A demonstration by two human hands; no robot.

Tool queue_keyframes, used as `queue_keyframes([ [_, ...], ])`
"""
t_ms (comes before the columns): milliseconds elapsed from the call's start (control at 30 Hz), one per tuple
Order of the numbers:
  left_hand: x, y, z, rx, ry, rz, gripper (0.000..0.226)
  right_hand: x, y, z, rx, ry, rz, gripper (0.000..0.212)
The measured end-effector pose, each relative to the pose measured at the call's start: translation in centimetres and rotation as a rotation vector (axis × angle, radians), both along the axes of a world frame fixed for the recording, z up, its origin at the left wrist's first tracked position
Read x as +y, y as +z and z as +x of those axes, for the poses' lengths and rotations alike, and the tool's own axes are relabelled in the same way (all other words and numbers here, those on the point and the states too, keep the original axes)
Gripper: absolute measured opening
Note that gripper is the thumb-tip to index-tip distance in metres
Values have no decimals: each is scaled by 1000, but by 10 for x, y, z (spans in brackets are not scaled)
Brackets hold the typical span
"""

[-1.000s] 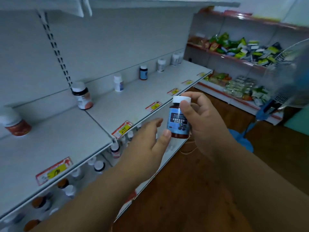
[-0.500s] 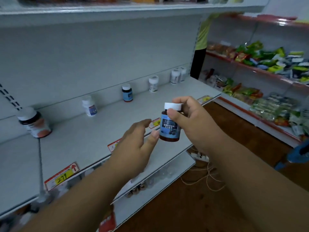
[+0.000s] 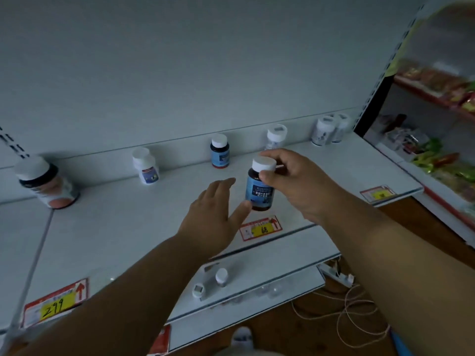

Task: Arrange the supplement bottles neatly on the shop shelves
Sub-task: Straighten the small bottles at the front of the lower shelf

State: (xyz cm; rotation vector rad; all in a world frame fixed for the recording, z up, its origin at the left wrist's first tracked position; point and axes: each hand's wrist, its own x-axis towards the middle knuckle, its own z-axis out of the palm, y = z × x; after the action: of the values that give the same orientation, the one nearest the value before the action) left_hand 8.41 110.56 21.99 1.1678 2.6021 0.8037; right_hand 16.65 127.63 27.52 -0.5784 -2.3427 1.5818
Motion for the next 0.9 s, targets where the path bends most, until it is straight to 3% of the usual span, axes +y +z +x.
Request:
queue_keyframes([
  [133,29,-15,-30,15,57,-78,80,35,-9,-30,-143,16,178,38],
  [333,66,-9,-74,272,117,-203,83,70,-40,-91,-154,74,468,49],
  [500,95,-17,-91,388,153,-283,88,91,-70,-124,-50,107,557,29],
  [633,100,-25,-104,378,188,-384,94,95,-83,-140,25,190,605,22],
  [900,107,-16,-116,355,223,-341,90,102,-74,-169,-17,239,778,38],
])
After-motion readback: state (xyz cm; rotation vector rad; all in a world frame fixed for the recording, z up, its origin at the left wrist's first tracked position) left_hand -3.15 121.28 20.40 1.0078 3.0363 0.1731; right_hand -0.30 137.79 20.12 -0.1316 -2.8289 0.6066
